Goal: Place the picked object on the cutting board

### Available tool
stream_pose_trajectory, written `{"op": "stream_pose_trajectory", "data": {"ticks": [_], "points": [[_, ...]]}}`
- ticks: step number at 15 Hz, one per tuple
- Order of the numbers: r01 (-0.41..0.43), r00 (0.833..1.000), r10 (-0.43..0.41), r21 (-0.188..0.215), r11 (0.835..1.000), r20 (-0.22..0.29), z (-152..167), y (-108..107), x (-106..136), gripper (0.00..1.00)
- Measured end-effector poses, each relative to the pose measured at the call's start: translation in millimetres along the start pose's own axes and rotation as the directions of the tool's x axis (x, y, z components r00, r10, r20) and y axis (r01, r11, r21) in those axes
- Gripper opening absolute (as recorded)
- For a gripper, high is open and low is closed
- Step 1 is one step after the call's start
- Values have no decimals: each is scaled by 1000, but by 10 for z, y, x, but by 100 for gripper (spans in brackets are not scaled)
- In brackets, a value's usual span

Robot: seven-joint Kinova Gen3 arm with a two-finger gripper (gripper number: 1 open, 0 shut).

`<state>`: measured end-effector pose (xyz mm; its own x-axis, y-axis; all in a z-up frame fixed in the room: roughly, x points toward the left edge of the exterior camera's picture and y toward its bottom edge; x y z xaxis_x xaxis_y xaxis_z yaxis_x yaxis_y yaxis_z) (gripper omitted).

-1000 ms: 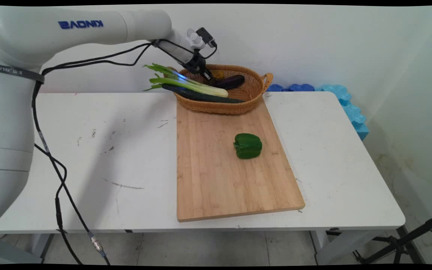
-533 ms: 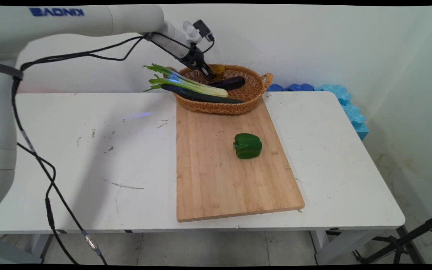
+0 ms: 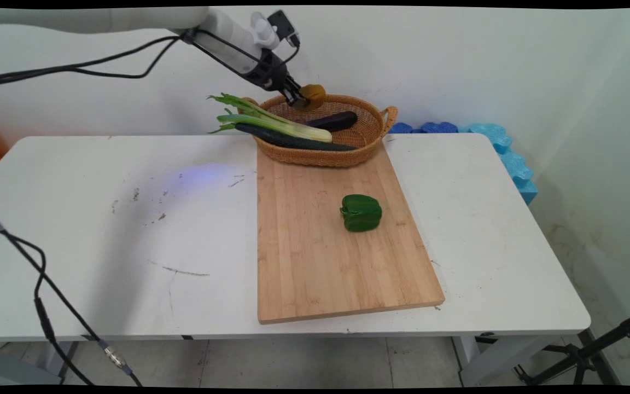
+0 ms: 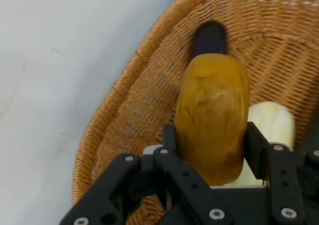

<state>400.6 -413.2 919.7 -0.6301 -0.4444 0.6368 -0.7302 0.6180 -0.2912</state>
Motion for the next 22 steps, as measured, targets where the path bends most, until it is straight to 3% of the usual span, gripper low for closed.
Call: {"op": "stream_pose_trajectory", "data": {"ticks": [5, 11, 17, 22], "points": [[-30, 999, 29, -42, 999, -15, -483, 263, -42, 0], [-45, 999, 44, -125, 991, -9, -1028, 724, -213, 0], [-22, 999, 27, -186, 982, 25, -1169, 1098, -411, 0], [10, 997, 6, -228, 974, 71, -1050, 1408, -651, 0]]}}
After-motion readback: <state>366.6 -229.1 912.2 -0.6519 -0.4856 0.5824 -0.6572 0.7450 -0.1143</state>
